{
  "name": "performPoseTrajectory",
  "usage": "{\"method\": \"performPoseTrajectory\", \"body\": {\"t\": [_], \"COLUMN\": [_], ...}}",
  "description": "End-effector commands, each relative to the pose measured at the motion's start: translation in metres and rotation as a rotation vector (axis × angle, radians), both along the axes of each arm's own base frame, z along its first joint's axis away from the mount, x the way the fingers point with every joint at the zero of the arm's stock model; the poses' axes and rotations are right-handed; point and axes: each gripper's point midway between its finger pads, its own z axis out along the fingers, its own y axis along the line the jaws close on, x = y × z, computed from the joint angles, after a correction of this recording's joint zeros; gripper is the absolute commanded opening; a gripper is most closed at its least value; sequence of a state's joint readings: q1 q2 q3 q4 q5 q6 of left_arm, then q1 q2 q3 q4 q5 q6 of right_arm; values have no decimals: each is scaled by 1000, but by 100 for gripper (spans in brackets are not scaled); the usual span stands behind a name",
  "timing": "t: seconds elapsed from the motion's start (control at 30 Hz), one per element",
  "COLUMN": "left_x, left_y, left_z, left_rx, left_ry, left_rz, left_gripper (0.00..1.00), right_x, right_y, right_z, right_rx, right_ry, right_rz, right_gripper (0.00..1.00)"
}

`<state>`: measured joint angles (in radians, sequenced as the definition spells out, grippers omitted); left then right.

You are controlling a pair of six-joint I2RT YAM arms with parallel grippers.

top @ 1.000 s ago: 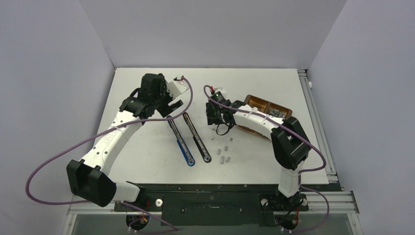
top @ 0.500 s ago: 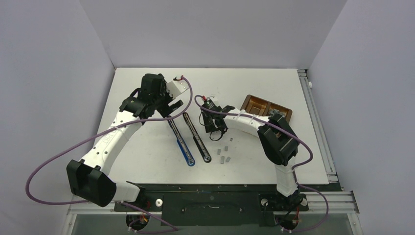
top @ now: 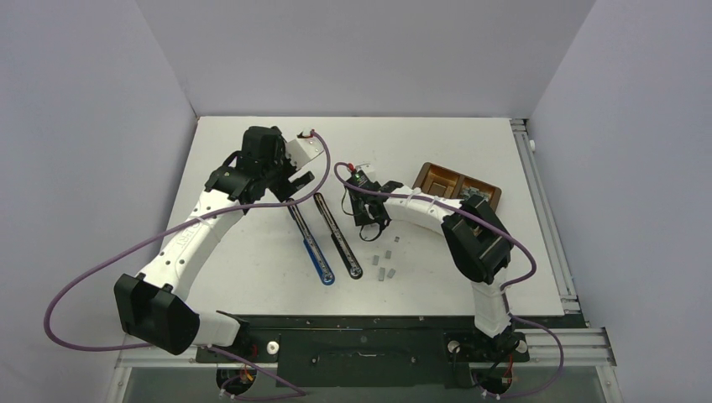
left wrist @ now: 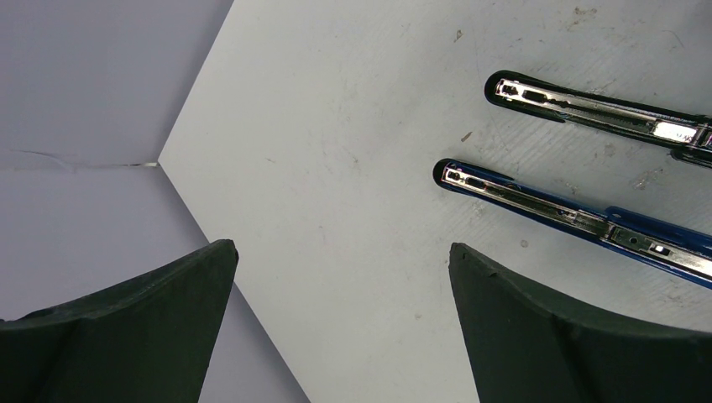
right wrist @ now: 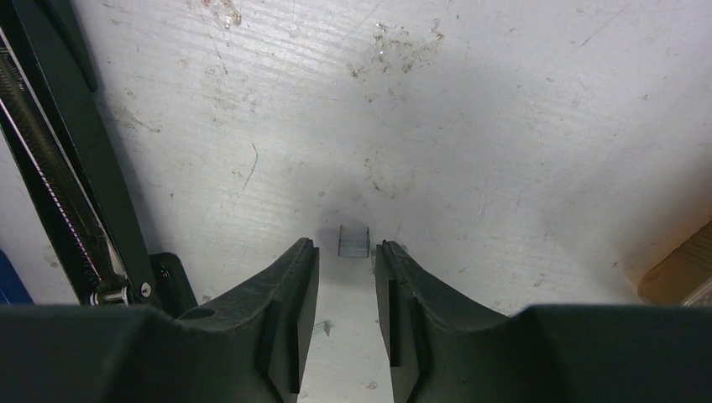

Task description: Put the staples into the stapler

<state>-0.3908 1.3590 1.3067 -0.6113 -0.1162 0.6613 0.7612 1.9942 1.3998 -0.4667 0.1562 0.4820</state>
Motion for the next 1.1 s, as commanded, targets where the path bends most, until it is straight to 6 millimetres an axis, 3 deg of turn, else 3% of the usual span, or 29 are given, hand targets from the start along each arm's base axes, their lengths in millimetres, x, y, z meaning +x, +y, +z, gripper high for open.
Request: {"method": "performPoseTrajectory", "body": {"t": [0.0,0.43,0.53,0.83,0.97,1.07], "left_x": [3,3,2,0,-3,-4], "left_y": [0,0,1,-1,-2,-3], "left_z": [24,23,23,23,21,21], "left_rx": [-39,-37,-35,-43,-48,-55], "left_ry": [-65,-71,-73,-72,-64,-62], "left_rz": [11,8,6,-3,-10,-15], "left_gripper": [96,96,96,96,96,96], "right_x": [12,14,14,12,2,-13], "right_y": [7,11,12,15,7,-14], "right_z": [2,-1,1,21,32,33], "right_rx": [-6,-5,-7,-13,-29,-58], "right_ry": [-45,-38,-40,-13,61,141], "right_rz": [-9,-1,4,33,57,50], "right_gripper": [31,25,20,11,10,9]}}
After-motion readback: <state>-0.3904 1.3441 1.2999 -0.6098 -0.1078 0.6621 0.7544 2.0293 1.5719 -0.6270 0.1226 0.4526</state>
